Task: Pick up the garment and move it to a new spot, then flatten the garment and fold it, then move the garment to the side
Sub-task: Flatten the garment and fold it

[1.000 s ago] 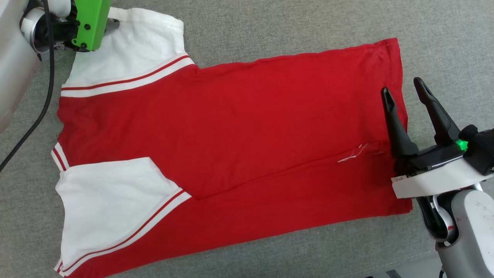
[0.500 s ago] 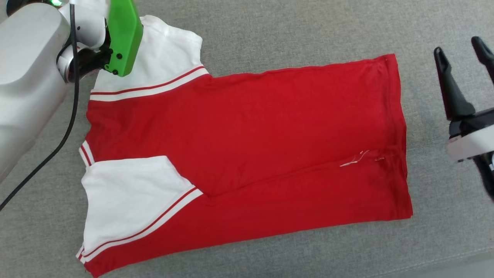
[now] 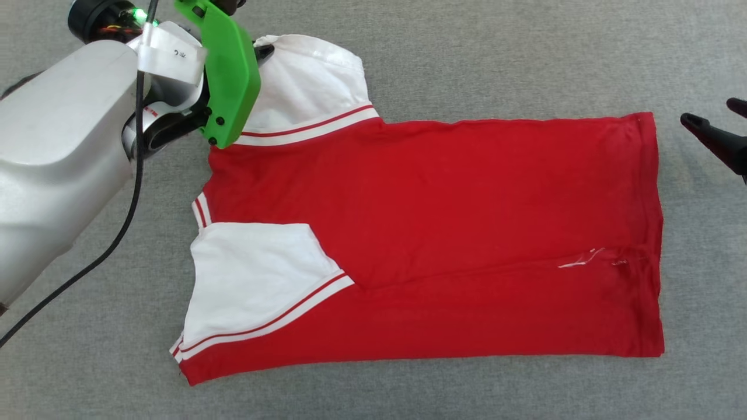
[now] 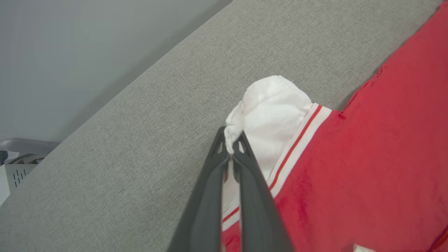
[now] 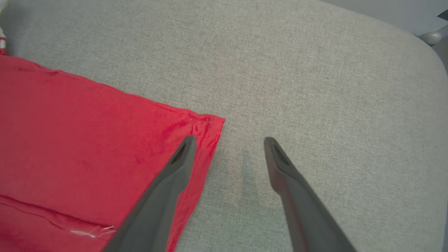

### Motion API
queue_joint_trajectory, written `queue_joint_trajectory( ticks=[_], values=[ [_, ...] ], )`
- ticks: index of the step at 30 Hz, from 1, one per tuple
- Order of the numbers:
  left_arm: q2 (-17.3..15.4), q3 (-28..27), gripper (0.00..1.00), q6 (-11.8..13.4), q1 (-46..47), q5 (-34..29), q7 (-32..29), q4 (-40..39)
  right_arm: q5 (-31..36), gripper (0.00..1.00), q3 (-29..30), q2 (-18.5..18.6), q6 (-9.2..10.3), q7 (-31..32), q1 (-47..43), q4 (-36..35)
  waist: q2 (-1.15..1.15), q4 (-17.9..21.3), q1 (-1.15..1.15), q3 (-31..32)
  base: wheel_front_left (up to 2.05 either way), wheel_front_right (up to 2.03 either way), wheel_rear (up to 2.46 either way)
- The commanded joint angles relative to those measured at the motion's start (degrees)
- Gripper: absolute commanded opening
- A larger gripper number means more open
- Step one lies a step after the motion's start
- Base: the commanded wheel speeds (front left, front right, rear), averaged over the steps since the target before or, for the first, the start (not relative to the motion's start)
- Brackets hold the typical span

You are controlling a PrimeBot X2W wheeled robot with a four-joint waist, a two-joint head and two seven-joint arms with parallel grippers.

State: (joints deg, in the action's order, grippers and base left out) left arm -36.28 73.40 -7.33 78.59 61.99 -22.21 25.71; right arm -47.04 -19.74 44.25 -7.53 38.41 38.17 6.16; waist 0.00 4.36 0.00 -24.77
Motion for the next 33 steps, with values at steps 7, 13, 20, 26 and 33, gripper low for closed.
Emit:
queue_joint_trajectory(
  ticks=[7,13,20,26,33],
  values=[
    [0.49,-0.06,0.0,-0.15,0.31,-3.12,2.19,-3.37,-0.92,1.0,-5.4,-1.68,0.04,8.28,7.15,6.74,0.0,-3.61,0.0,-2.37,0.0,0.0,0.0],
    [0.97,-0.05,0.0,-0.15,1.08,-4.32,3.44,-4.98,2.0,1.0,-9.5,-4.43,0.04,6.2,9.27,14.12,0.0,-4.9,0.0,-3.5,0.0,0.0,0.0],
    [1.04,-0.05,0.0,-0.15,1.28,-4.81,4.61,-5.8,1.08,1.0,-13.96,-6.01,0.04,6.08,7.24,22.59,0.0,-5.65,0.0,-3.93,0.0,0.0,0.0],
    [0.19,-0.05,0.0,-0.15,0.31,-4.65,5.45,-5.33,-1.57,0.0,-16.12,-5.97,0.04,2.09,7.24,22.09,0.0,-4.92,0.0,-2.87,0.0,0.0,0.0],
    [-0.61,-0.05,0.0,-0.15,-2.98,-4.36,7.81,-4.19,-3.42,0.0,-16.68,-3.92,0.04,-7.06,7.32,18.5,0.0,-4.33,0.0,1.56,0.0,0.0,0.0]
  ],
)
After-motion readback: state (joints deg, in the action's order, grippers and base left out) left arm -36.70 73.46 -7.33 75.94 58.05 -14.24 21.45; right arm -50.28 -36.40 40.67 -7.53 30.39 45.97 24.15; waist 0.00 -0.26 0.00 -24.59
